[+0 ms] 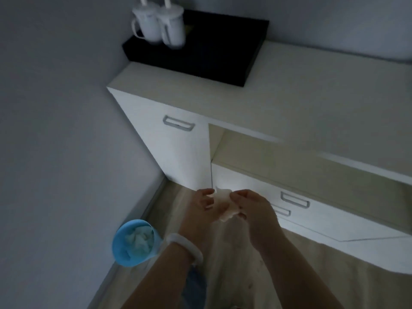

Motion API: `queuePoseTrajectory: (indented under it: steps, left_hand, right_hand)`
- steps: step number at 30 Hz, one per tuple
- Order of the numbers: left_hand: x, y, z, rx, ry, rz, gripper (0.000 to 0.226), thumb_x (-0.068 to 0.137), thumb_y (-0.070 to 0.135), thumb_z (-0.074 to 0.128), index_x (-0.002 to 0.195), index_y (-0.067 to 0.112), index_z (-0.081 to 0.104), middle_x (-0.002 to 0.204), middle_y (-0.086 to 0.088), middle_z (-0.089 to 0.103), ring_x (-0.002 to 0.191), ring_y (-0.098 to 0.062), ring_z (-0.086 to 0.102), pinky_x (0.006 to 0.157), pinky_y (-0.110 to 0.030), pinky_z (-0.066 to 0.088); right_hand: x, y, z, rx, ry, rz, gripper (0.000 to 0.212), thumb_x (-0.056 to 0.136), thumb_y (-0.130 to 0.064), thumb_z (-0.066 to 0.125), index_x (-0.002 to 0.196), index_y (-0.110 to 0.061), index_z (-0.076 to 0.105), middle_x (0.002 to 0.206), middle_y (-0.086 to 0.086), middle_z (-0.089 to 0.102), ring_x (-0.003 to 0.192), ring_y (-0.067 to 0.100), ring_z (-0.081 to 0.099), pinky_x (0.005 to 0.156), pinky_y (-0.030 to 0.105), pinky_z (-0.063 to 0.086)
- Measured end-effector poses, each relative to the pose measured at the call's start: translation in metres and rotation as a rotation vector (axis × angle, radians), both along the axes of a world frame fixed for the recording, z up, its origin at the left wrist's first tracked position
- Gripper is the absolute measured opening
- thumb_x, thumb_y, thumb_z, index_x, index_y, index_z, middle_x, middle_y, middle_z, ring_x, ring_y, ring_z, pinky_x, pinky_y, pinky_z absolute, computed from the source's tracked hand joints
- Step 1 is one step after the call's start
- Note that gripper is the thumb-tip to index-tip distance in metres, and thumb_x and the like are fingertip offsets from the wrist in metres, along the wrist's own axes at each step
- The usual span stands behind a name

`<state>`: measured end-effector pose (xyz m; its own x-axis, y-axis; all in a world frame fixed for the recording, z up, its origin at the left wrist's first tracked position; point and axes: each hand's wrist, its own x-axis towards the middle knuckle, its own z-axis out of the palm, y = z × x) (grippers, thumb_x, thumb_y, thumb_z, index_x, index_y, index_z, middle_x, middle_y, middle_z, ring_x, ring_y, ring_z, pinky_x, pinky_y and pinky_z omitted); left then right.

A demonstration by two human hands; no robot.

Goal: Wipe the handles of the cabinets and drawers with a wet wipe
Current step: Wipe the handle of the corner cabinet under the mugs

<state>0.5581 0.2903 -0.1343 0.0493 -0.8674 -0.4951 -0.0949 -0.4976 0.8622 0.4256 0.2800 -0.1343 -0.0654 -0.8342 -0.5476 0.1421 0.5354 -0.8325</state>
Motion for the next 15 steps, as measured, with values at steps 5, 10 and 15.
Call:
queuePoseTrajectory:
  steps: [5,10,15]
  left_hand:
    - [0.041,-0.017,0.026,-0.024,-0.054,-0.019,0.009,0.087,0.02,0.068,0.08,0.021,0.063,0.075,0.005,0.065,0.07,-0.009,0.062,0.064,-0.013,0.05]
    - [0.095,-0.063,0.036,0.019,0.076,0.122,0.012,0.083,0.022,0.073,0.089,0.014,0.068,0.089,-0.014,0.07,0.081,-0.028,0.067,0.078,-0.041,0.058]
    - [0.137,-0.114,0.026,0.044,-0.006,0.347,0.022,0.088,0.009,0.065,0.107,0.014,0.057,0.101,-0.01,0.066,0.088,-0.029,0.065,0.072,-0.042,0.06]
  right_hand:
    - [0.032,-0.034,0.037,-0.017,-0.013,0.024,0.014,0.09,-0.008,0.061,0.079,-0.008,0.069,0.079,0.007,0.07,0.075,0.018,0.067,0.069,0.029,0.052]
    - [0.073,-0.095,0.055,-0.191,0.211,0.195,0.019,0.093,-0.009,0.056,0.078,-0.01,0.067,0.075,0.003,0.07,0.076,0.021,0.066,0.073,0.032,0.053]
    - [0.098,-0.179,0.059,-0.868,0.911,0.65,0.021,0.095,-0.007,0.051,0.107,-0.015,0.066,0.11,-0.002,0.064,0.104,0.009,0.057,0.091,0.02,0.043]
